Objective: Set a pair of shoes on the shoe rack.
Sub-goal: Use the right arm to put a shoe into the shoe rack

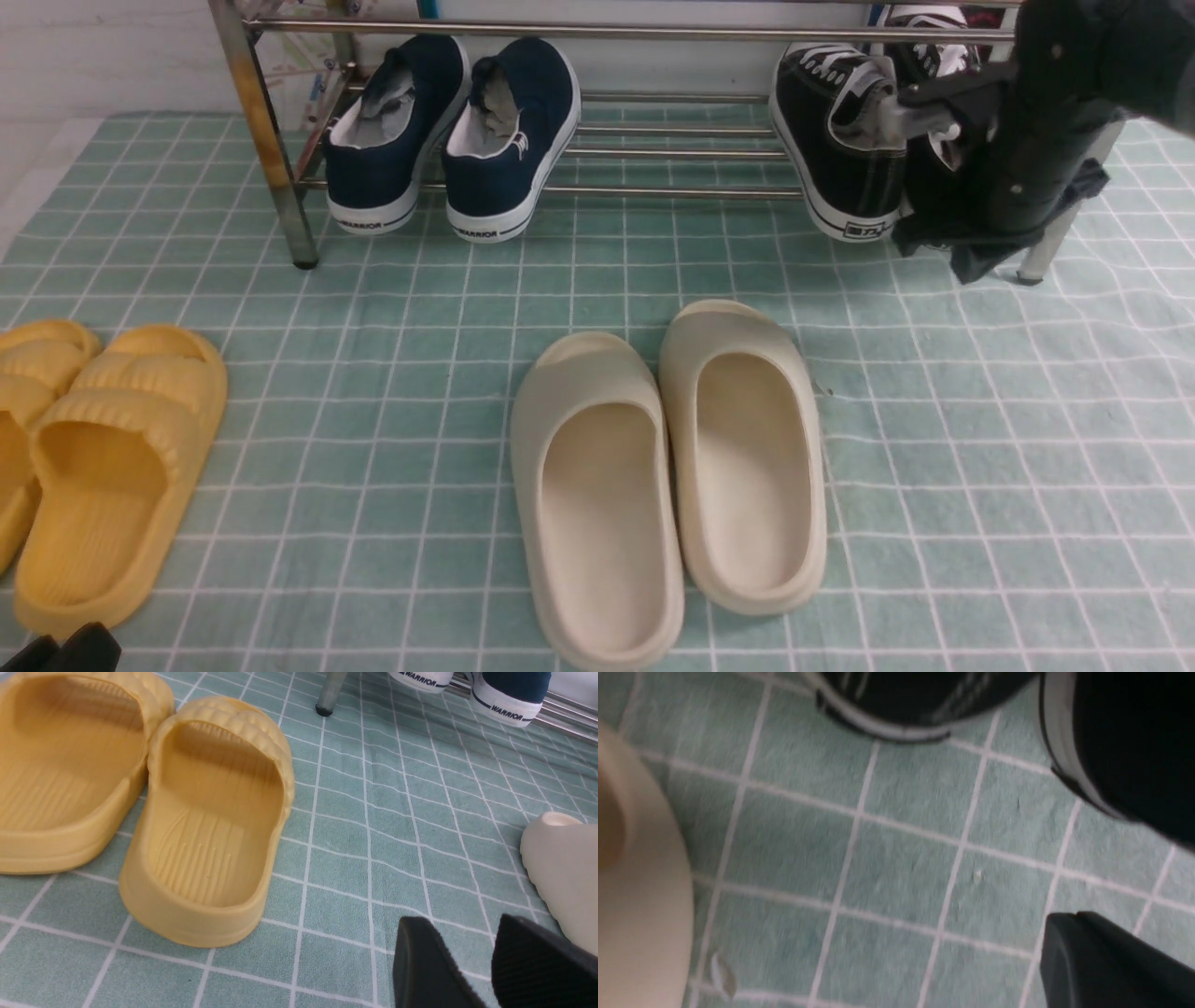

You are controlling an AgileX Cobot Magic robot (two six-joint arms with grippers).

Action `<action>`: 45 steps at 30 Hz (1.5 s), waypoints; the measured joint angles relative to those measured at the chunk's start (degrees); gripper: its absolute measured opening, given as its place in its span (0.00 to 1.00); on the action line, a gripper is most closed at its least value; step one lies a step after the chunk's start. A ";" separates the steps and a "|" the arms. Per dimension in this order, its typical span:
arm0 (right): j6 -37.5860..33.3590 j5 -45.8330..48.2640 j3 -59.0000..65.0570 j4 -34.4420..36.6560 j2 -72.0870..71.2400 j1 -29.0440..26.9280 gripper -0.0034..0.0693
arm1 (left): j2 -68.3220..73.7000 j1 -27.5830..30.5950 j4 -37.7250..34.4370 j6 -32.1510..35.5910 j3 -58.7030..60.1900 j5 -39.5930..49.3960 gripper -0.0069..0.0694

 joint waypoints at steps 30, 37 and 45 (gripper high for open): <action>8.16 -1.18 0.38 -5.03 -6.61 0.00 0.06 | 0.00 0.00 0.00 0.00 0.00 0.00 0.41; 7.55 -0.68 0.51 -4.92 -7.84 0.00 0.07 | 0.00 0.00 0.00 0.00 0.00 0.00 0.41; 6.80 -1.25 0.51 -4.92 -11.00 0.00 0.07 | 0.00 0.00 0.00 0.00 0.00 0.00 0.41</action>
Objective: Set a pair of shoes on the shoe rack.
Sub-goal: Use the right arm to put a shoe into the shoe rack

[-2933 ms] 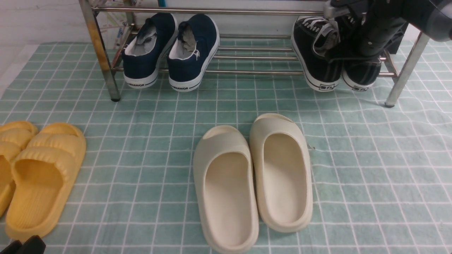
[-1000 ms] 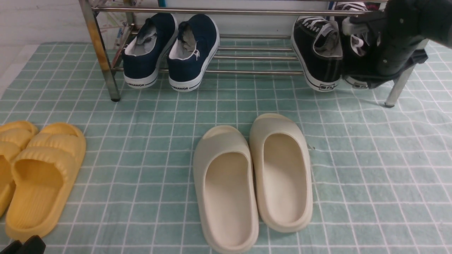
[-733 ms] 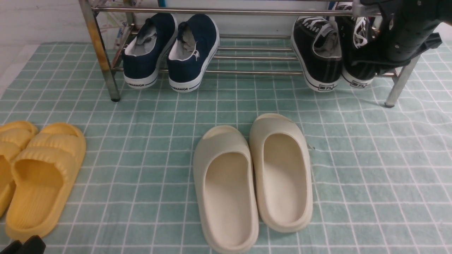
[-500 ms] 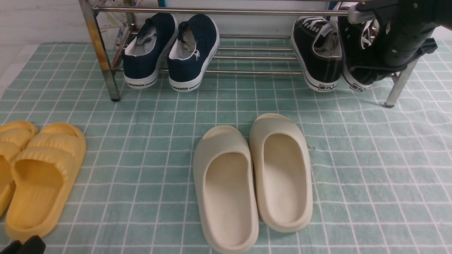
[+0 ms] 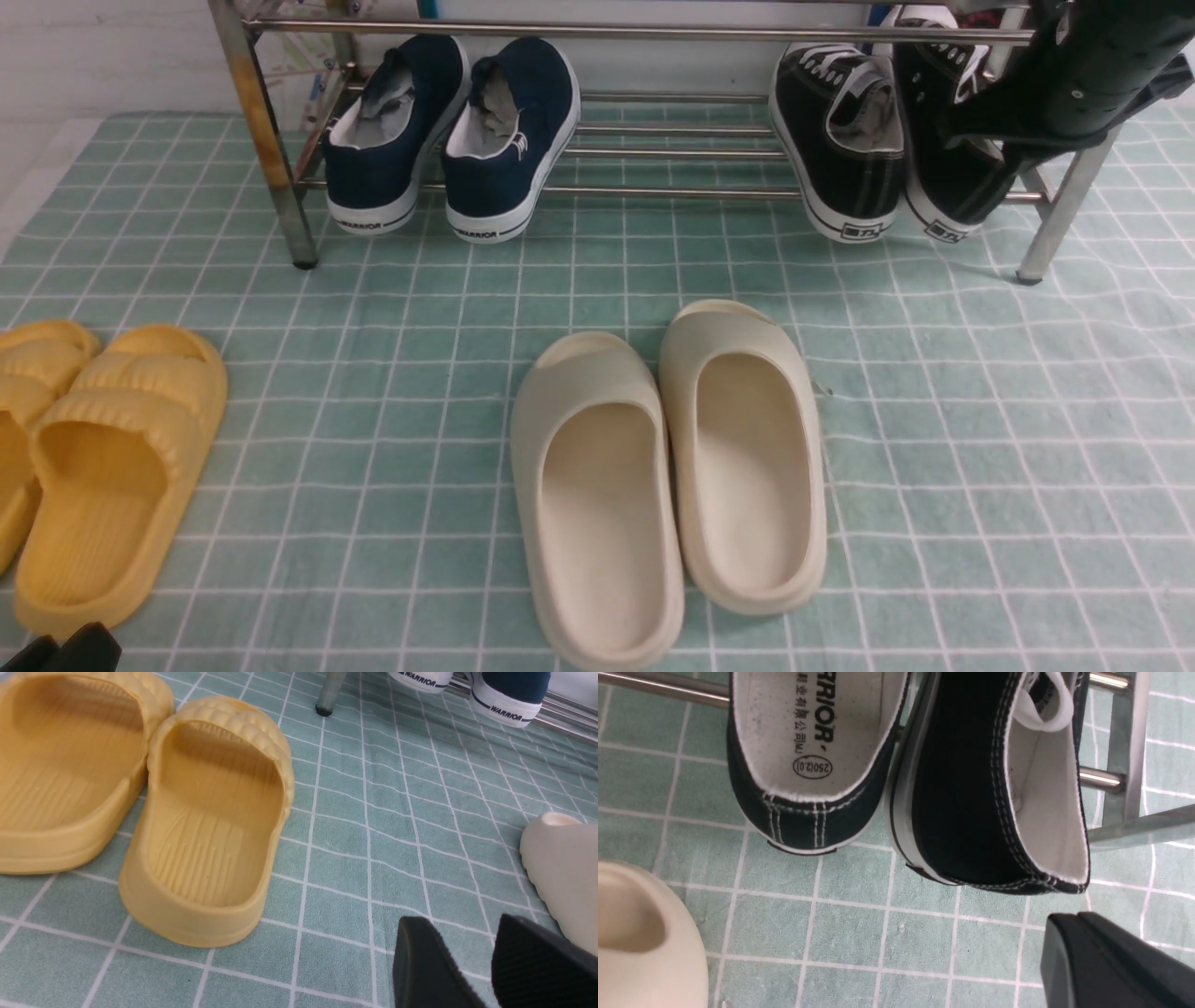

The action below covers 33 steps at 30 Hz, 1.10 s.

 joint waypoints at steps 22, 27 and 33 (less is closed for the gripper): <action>0.12 -9.92 0.20 15.05 3.23 -8.01 0.45 | 0.00 0.00 0.00 0.00 0.00 0.00 0.41; -0.14 -14.69 0.20 15.47 6.22 -8.08 0.67 | 0.00 0.00 0.00 0.00 0.00 0.00 0.41; 1.14 -16.83 0.20 15.47 7.72 -8.15 0.66 | 0.00 0.00 0.00 0.00 0.00 0.00 0.41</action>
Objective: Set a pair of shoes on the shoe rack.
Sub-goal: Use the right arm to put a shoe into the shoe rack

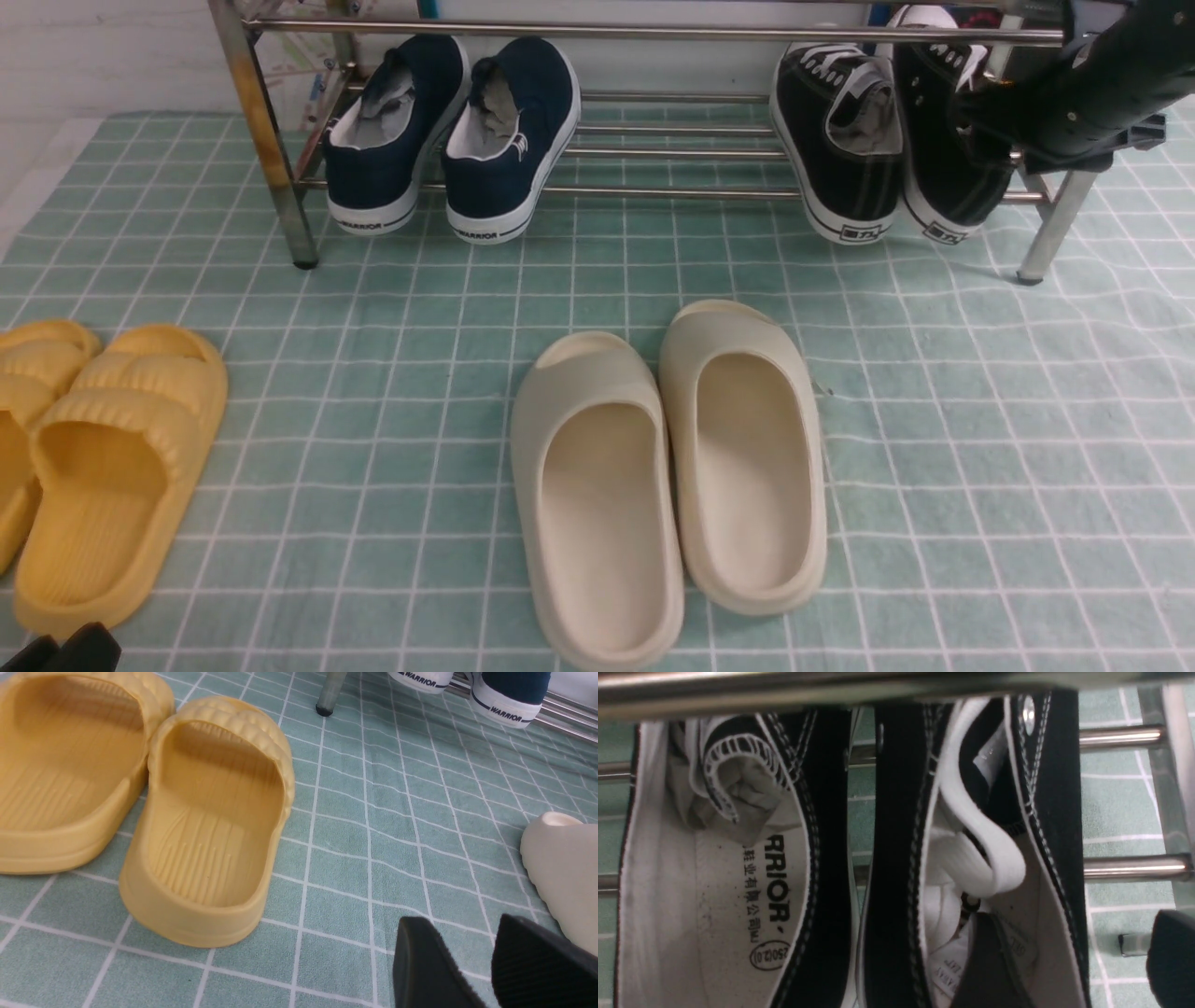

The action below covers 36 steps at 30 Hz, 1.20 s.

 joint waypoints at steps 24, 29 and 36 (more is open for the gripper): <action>-0.38 6.78 -0.91 -3.27 -2.42 0.11 0.07 | 0.00 0.00 0.00 0.00 0.00 0.00 0.41; -0.38 5.41 -0.91 -1.73 -1.68 0.11 0.08 | 0.00 0.00 0.00 0.00 0.00 0.00 0.41; -0.68 2.56 -0.91 2.88 -1.62 0.05 0.13 | 0.00 0.00 0.00 0.00 0.00 0.00 0.41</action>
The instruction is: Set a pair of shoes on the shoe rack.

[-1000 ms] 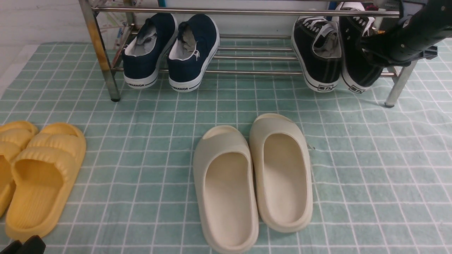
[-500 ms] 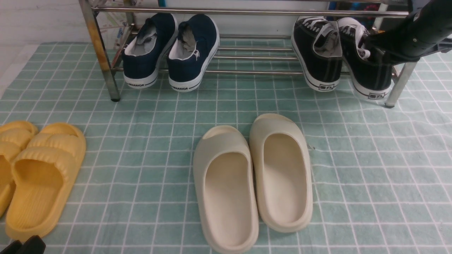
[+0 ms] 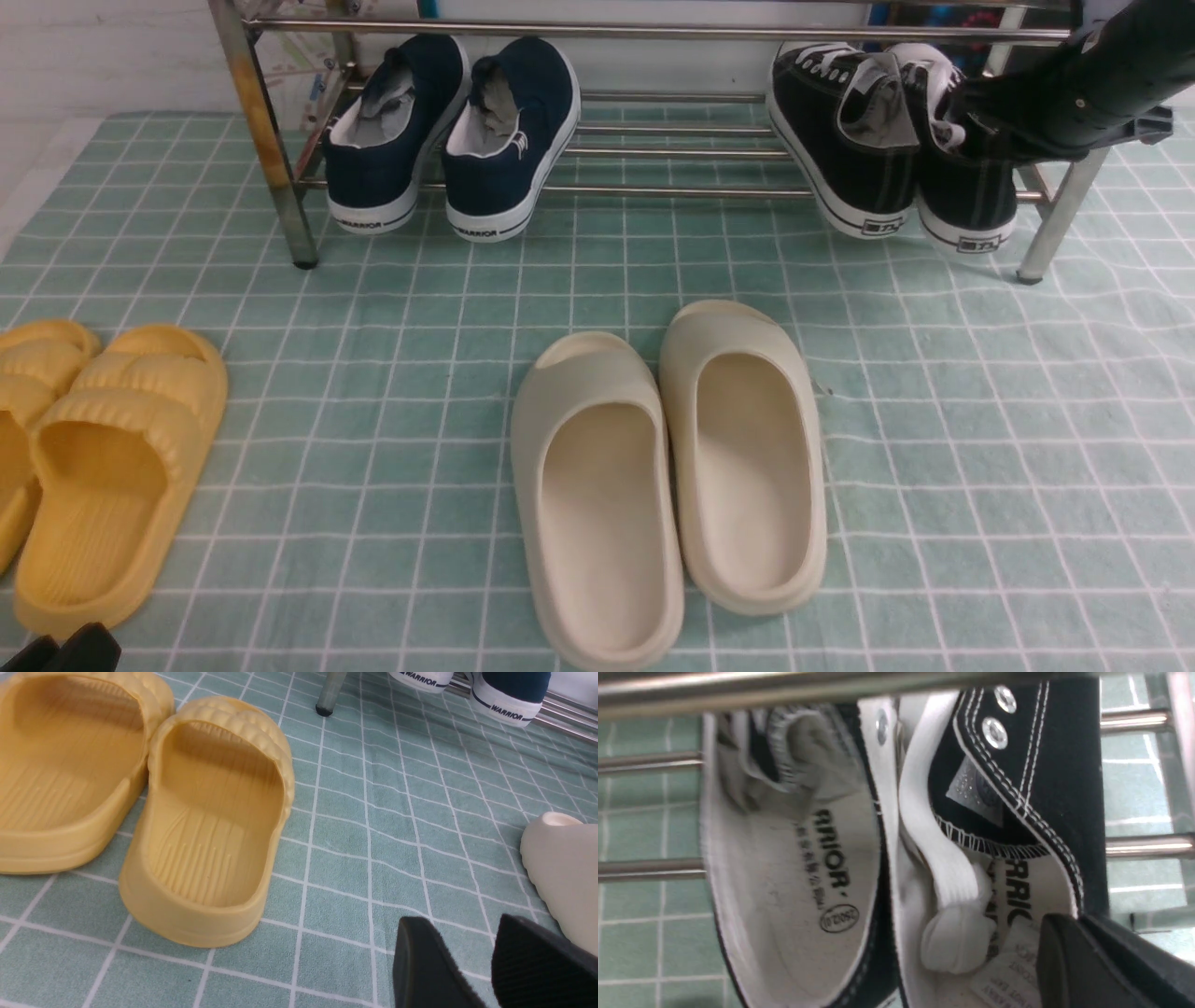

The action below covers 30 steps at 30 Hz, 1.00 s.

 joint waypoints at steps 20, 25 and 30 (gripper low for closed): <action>-14.47 15.44 0.42 2.64 -12.46 0.06 0.57 | 0.00 0.00 0.00 0.00 0.00 0.00 0.41; -16.15 17.19 7.85 2.54 -21.96 0.06 0.39 | 0.00 0.00 0.00 0.00 0.00 0.00 0.41; -16.25 11.64 19.97 2.20 -35.15 0.06 0.21 | 0.00 0.00 0.00 0.00 0.00 0.00 0.41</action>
